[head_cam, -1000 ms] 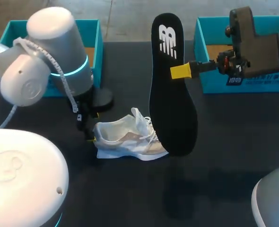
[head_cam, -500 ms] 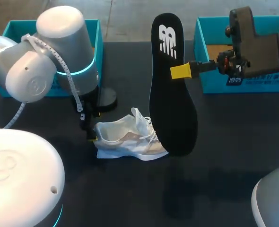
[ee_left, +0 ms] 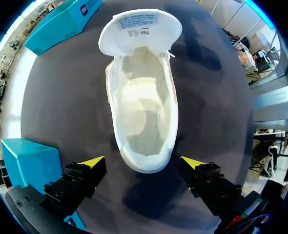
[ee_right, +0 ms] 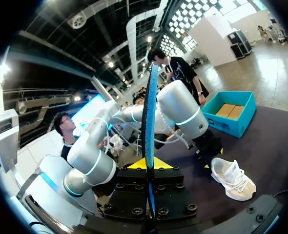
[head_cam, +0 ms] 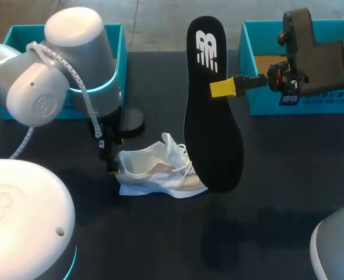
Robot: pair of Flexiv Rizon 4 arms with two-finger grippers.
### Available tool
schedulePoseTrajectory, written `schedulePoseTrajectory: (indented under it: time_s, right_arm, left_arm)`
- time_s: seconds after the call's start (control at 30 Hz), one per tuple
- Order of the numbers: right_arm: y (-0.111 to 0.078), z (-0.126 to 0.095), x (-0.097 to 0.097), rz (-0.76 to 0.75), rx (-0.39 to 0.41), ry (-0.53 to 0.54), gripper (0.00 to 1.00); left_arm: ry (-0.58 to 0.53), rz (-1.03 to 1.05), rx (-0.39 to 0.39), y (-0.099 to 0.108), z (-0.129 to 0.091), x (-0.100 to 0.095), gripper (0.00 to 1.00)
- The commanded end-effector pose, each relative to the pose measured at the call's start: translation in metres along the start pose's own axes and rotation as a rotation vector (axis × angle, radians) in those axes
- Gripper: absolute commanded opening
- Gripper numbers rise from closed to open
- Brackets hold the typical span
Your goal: Take the shoe out of the shoebox, open the shoe tongue, remove and reinsert the insole, then place the shoe into the shoebox
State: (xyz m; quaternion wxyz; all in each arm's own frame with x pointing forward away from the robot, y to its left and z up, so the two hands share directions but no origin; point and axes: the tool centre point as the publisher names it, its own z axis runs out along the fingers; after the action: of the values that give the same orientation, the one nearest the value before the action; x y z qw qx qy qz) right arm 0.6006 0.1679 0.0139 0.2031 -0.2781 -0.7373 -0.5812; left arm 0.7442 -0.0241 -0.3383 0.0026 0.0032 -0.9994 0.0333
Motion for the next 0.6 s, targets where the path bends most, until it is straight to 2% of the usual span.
schedulePoseTrajectory:
  time_s: [0.03, 0.6]
  right_arm:
    - [0.0031, 0.0038, -0.0020, 0.001, 0.005, 0.001, 0.00]
    - [0.0031, 0.0038, -0.0020, 0.001, 0.005, 0.001, 0.00]
  left_arm:
    - [-0.002, 0.000, -0.001, 0.0007, -0.0007, 0.0008, 1.00]
    - [0.003, 0.003, -0.011, 0.0017, 0.0002, 0.0000, 1.00]
